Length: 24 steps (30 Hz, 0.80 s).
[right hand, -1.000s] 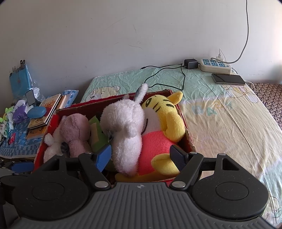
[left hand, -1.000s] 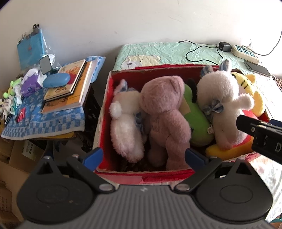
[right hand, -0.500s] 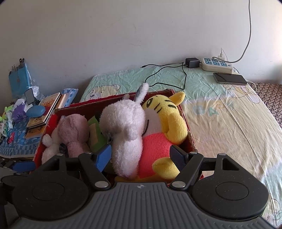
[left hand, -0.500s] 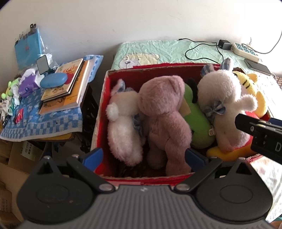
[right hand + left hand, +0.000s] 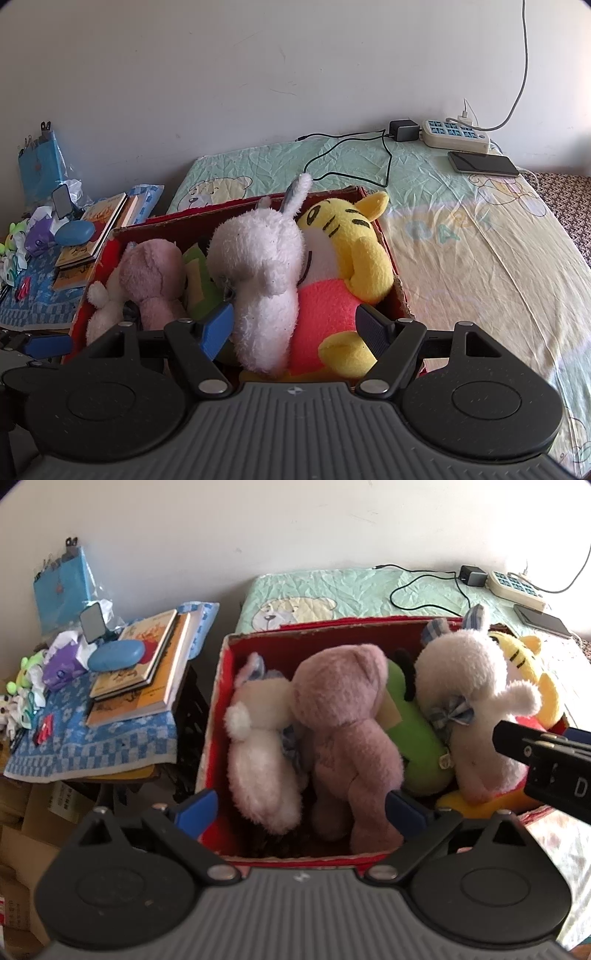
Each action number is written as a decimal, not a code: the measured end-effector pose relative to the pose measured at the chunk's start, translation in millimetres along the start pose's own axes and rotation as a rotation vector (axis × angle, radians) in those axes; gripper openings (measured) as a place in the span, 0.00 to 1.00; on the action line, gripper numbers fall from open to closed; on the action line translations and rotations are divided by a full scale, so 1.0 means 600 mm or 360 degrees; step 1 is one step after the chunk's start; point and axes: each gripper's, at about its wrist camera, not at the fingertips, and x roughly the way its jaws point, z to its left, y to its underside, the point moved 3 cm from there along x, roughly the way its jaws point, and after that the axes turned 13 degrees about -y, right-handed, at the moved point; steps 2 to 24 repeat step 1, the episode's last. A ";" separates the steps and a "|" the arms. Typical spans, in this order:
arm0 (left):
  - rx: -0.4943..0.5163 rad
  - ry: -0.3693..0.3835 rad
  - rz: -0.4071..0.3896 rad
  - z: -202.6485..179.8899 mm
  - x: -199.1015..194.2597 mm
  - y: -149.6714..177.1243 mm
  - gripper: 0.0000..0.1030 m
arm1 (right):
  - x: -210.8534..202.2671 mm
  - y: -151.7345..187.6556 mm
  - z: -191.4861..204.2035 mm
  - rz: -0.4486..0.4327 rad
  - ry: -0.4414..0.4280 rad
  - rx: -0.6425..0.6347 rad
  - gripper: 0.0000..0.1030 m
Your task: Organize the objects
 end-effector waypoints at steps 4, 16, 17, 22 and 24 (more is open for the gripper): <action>-0.0002 0.0012 0.0006 0.000 0.000 0.001 0.95 | -0.001 0.000 0.000 -0.0001 -0.0002 0.0001 0.73; -0.0002 0.0012 0.0006 0.000 0.000 0.001 0.95 | -0.001 0.000 0.000 -0.0001 -0.0002 0.0001 0.73; -0.0002 0.0012 0.0006 0.000 0.000 0.001 0.95 | -0.001 0.000 0.000 -0.0001 -0.0002 0.0001 0.73; -0.0002 0.0012 0.0006 0.000 0.000 0.001 0.95 | -0.001 0.000 0.000 -0.0001 -0.0002 0.0001 0.73; -0.0002 0.0012 0.0006 0.000 0.000 0.001 0.95 | -0.001 0.000 0.000 -0.0001 -0.0002 0.0001 0.73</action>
